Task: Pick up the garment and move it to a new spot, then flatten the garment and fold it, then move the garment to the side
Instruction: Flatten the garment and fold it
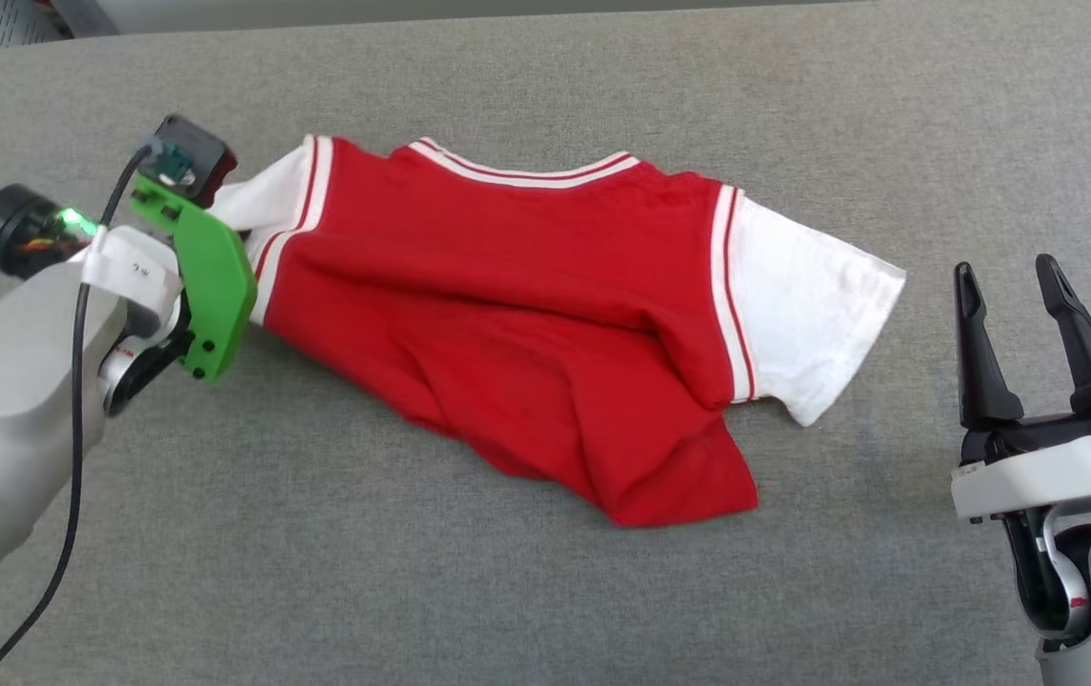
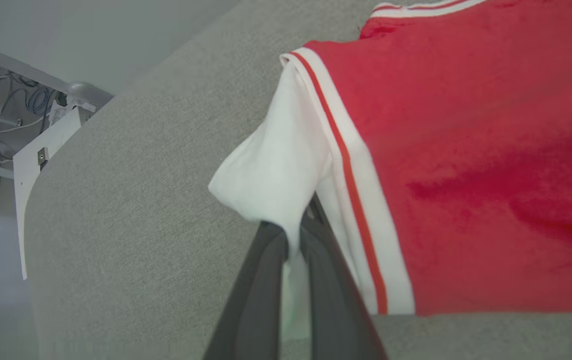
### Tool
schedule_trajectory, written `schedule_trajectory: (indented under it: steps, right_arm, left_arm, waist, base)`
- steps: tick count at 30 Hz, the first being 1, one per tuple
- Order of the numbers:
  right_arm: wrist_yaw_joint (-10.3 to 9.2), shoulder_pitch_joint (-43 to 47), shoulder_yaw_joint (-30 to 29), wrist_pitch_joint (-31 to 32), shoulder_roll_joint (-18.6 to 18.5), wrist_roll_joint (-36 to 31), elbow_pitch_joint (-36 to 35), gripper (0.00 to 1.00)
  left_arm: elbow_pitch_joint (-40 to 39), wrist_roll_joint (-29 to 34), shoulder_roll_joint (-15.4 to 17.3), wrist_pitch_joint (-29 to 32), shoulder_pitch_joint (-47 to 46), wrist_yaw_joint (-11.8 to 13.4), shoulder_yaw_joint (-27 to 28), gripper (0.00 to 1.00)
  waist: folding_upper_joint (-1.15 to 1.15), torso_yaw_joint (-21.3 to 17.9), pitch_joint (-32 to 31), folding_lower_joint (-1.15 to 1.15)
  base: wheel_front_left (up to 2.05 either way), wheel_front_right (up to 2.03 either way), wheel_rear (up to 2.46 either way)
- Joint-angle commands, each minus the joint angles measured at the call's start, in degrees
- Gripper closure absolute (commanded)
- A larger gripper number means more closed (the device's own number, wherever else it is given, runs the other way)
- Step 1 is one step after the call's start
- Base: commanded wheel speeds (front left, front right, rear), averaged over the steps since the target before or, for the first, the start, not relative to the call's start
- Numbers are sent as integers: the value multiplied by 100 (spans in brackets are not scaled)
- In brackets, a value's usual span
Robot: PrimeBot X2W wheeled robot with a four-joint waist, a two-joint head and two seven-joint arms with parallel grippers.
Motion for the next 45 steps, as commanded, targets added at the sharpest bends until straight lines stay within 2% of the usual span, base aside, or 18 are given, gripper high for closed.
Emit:
schedule_trajectory:
  steps: [1,5,12,13,14,15,18,21,24,29,34,37,42,43,44,45]
  right_arm:
    - [-3,86,-32,24,-18,-22,11,0]
    - [-3,108,-49,40,-27,-23,43,0]
    - [-3,152,-5,106,-36,-42,133,0]
    - [-3,160,3,112,-40,-43,147,0]
    - [-3,181,12,124,-44,-45,156,0]
    - [-3,203,7,131,-48,-45,160,0]
    - [-3,294,-34,174,-73,-44,173,0]
    - [-3,402,-104,229,-98,-39,162,0]
    - [-3,494,-179,285,-124,-38,124,0]
    - [-3,553,-268,384,-224,-60,-13,0]
    - [-3,345,-348,576,-454,-51,-72,0]
    - [-3,45,-325,844,-794,-24,-104,0]
    - [-3,-460,-56,1596,-1398,196,-197,0]
    - [-3,-573,52,1843,-1527,302,-184,0]
    - [-3,-877,379,2529,-1870,617,-76,0]
    - [-3,-1037,565,2894,-2061,789,33,0]
  left_arm:
    - [57,-119,64,19,199,78,16,100]
    - [267,-505,33,132,632,122,90,100]
    - [767,-1048,-352,164,1290,33,178,100]
    - [822,-1060,-392,58,1330,27,199,76]
    - [888,-1041,-429,-106,1368,34,217,10]
    - [932,-1019,-460,-242,1396,39,227,0]
    - [1019,-843,-515,-851,1470,91,238,0]
    - [1030,-627,-552,-1737,1519,364,335,0]
    - [997,-435,-608,-2318,1636,658,367,0]
    - [548,-157,-630,-2603,1914,1258,727,0]
    - [-706,614,-510,-2611,2503,1974,1715,0]
    - [-1582,1240,-471,-2612,3149,2382,2444,0]
    - [-2600,2145,-609,-2612,3966,2759,3379,0]
    - [-2780,2314,-662,-2612,4129,2797,3561,0]
    - [-3138,2703,-838,-2612,4459,2842,3941,0]
    - [-3273,2887,-931,-2613,4592,2829,4086,0]
  waist:
    - [0,19,-8,0]
    - [0,13,-7,0]
    - [0,-23,-113,0]
    - [0,-30,-148,0]
    - [0,-35,-193,0]
    - [0,-27,-237,0]
    - [0,19,-413,0]
    - [0,109,-592,0]
    - [0,215,-737,0]
    - [0,388,-935,0]
    - [0,544,-1039,0]
    - [0,645,-1044,0]
    - [0,804,-976,0]
    - [0,833,-955,0]
    - [0,909,-877,0]
    - [0,949,-831,0]
  base:
    - [0,0,0]
    - [0,0,0]
    - [0,0,0]
    - [0,0,0]
    - [0,0,0]
    - [0,0,0]
    - [0,0,0]
    - [0,0,0]
    - [0,0,0]
    - [0,0,0]
    - [0,0,0]
    - [0,0,0]
    - [0,0,0]
    - [0,0,0]
    - [0,0,0]
    - [0,0,0]
